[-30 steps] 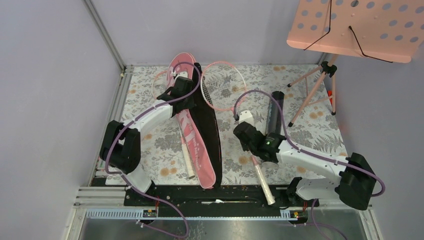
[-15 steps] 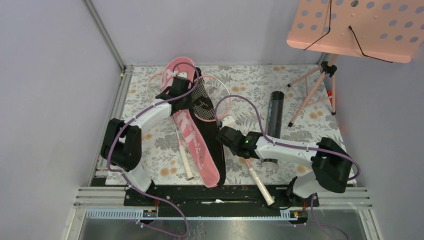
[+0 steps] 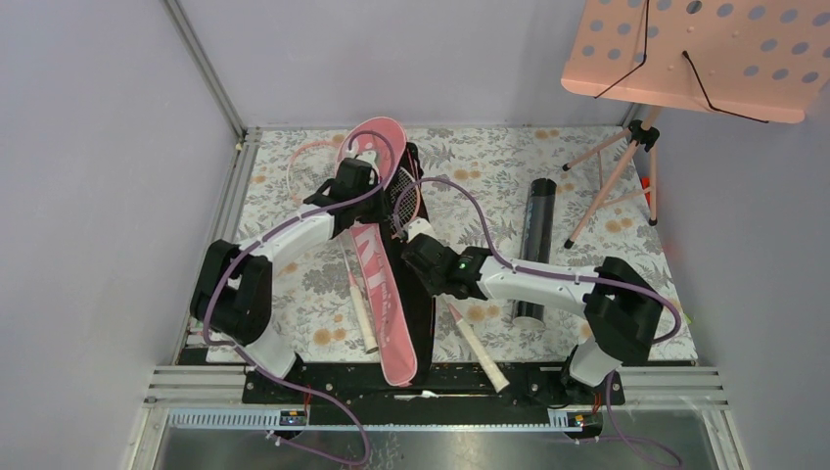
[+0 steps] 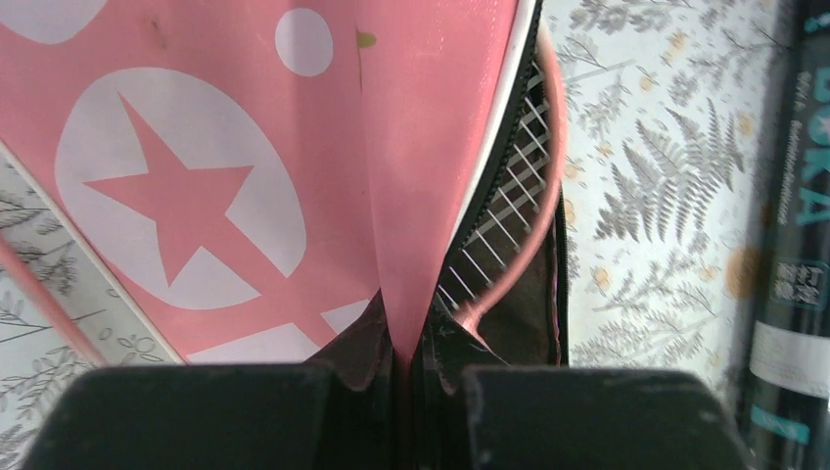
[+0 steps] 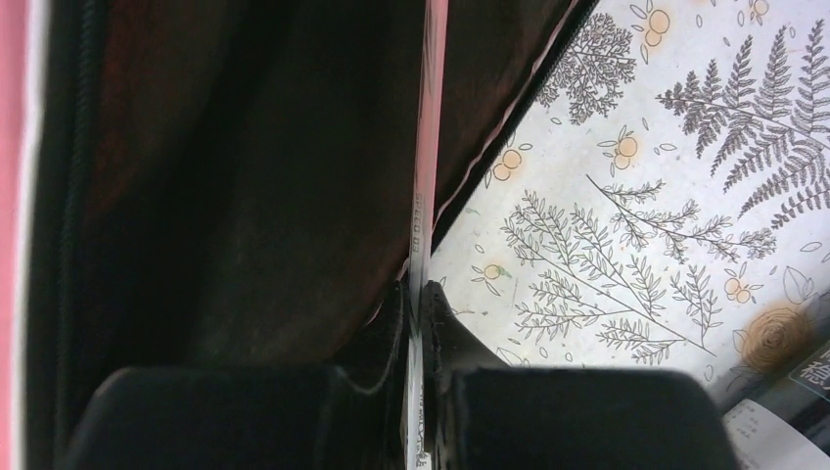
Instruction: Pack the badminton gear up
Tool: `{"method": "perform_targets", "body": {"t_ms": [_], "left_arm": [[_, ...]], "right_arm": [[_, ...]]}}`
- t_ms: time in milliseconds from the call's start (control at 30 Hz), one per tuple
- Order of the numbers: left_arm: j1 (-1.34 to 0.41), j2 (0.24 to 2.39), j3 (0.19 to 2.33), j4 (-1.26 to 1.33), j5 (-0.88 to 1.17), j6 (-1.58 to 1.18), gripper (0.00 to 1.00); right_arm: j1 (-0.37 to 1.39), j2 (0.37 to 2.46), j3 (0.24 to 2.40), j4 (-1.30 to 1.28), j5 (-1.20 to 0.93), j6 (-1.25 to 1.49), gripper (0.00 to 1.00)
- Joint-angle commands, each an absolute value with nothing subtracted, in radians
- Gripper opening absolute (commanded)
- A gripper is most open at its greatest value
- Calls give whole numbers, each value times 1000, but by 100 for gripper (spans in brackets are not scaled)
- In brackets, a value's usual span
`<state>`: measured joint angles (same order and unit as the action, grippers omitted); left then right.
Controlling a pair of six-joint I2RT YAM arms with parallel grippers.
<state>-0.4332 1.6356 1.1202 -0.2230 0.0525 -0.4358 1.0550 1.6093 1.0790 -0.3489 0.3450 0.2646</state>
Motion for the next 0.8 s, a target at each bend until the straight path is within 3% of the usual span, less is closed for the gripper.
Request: {"method": "perform_targets", "body": {"t_ms": [0,200,500,767], "left_arm": [[-446,1550,1086,-99,217,-456,0],[-459,1468,988,-36,300,-534,0],[-473,1343,817,128,493,-653,0],[-476,1281,720,287,612,-780,0]], "right_arm": [[1068,1635,1135,-225,336,285,0],[1056,1667,1189,-88,450,344,0],[914,1677,1278,32,152,528,0],[902,1727,1320,50,147,679,0]]}}
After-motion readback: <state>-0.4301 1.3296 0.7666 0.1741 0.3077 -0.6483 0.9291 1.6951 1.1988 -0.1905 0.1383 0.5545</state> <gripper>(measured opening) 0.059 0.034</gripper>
